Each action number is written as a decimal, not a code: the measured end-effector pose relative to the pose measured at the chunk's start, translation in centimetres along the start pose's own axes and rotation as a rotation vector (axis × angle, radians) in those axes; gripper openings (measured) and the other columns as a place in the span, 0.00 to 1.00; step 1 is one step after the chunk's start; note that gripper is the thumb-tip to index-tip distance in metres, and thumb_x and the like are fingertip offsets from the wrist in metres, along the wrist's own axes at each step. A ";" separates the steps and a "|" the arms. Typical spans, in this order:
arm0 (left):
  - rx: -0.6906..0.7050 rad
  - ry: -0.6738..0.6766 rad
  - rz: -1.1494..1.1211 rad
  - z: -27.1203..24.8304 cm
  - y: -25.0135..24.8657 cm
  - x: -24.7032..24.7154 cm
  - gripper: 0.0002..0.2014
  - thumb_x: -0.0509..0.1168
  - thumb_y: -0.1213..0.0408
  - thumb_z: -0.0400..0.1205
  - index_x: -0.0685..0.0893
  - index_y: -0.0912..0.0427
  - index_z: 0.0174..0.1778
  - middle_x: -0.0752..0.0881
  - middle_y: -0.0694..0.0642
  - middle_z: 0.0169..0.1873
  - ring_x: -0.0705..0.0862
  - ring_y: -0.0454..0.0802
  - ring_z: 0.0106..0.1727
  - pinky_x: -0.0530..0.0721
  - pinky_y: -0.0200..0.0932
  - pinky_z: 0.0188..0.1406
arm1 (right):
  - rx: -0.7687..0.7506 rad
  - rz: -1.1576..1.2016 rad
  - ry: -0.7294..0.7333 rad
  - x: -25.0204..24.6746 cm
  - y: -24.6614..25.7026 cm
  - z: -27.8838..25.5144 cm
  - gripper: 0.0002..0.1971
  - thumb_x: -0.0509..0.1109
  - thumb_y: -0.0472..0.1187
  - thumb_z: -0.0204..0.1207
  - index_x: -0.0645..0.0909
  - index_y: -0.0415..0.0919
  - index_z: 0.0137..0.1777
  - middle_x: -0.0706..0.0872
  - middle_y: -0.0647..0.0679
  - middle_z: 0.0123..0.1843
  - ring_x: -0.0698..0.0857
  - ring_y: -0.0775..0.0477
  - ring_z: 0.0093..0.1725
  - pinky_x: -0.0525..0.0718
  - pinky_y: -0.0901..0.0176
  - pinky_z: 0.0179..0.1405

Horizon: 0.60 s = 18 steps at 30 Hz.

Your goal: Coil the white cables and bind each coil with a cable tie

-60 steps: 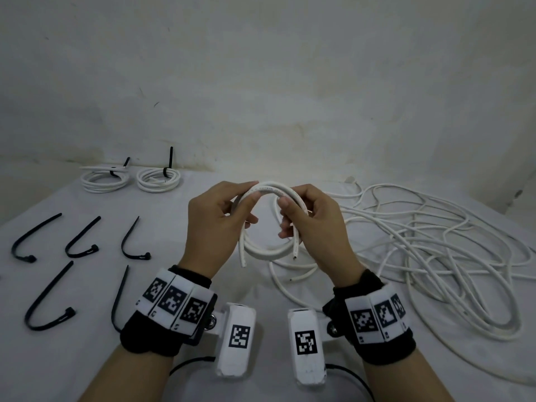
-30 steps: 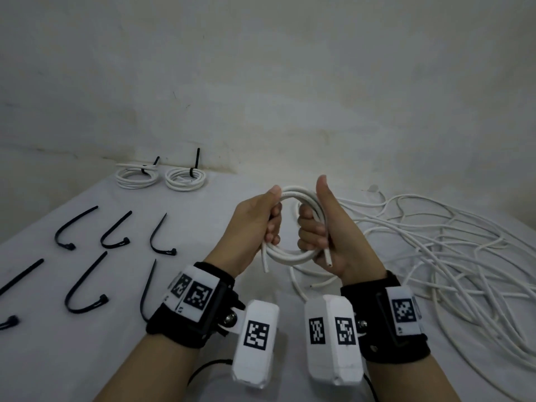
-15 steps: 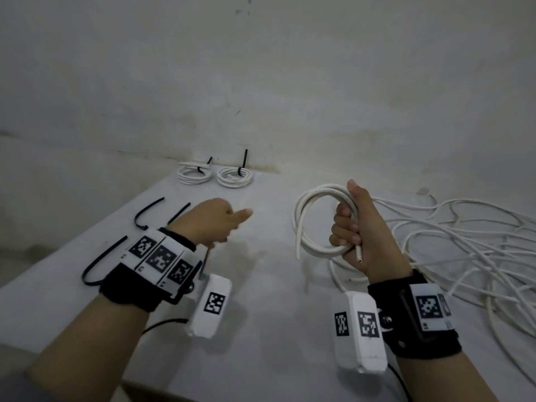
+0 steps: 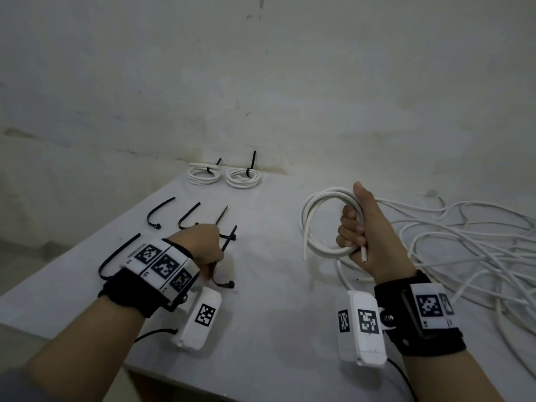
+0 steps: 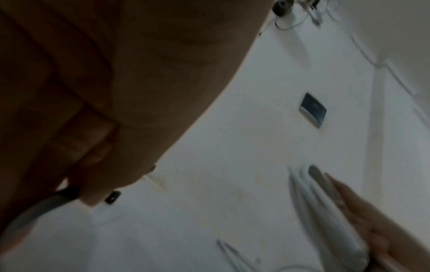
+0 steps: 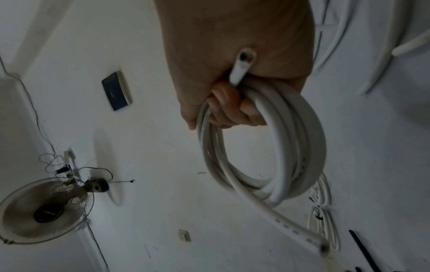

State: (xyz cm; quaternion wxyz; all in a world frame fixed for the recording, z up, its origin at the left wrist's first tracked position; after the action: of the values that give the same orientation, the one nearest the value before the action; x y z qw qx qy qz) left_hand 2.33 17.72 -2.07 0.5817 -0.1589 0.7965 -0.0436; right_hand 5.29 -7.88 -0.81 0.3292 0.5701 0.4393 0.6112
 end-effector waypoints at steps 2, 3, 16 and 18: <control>0.040 -0.024 -0.353 -0.2 -0.4 -0.3 0.06 0.61 0.69 0.84 0.80 0.66 0.44 0.87 0.53 0.24 0.86 0.48 0.26 0.83 0.36 0.25 | -0.033 -0.010 -0.030 -0.1 -0.1 0.1 0.26 0.65 0.62 0.75 0.67 0.43 0.27 0.60 0.53 0.16 0.59 0.56 0.12 0.61 0.64 0.16; 0.085 -0.039 -0.528 -0.4 -1.1 -0.5 0.05 0.61 0.69 0.85 0.78 0.65 0.44 0.88 0.56 0.27 0.87 0.49 0.26 0.84 0.37 0.25 | -0.055 -0.010 -0.052 -0.3 0.0 0.2 0.26 0.65 0.62 0.76 0.68 0.43 0.27 0.60 0.53 0.16 0.59 0.55 0.13 0.60 0.63 0.17; 0.515 0.035 -1.015 -3.9 -9.9 1.1 0.05 0.67 0.70 0.81 0.84 0.70 0.46 0.90 0.61 0.31 0.81 0.44 0.21 0.84 0.37 0.26 | -0.349 -0.022 -0.381 -1.3 1.0 0.1 0.27 0.67 0.58 0.77 0.70 0.39 0.25 0.61 0.49 0.16 0.59 0.52 0.15 0.60 0.62 0.20; 0.494 -0.007 -1.065 -3.6 -10.7 1.4 0.05 0.66 0.71 0.81 0.85 0.70 0.46 0.90 0.60 0.29 0.81 0.44 0.20 0.85 0.37 0.25 | -0.409 -0.070 -0.369 -1.0 0.9 0.0 0.27 0.68 0.58 0.76 0.71 0.38 0.24 0.62 0.49 0.15 0.60 0.51 0.14 0.60 0.62 0.19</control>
State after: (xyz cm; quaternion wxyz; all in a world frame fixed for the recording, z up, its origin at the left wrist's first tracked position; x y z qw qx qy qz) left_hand 0.77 6.78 0.50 0.5022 -0.3970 0.5712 -0.5137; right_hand 5.48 -9.12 -0.36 0.5327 0.5780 0.2589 0.5613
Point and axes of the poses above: each hand's wrist, its own z-axis towards the middle knuckle, its own x-axis out of the palm, y = z × x, the point moved 2 cm from there along z, towards the middle knuckle
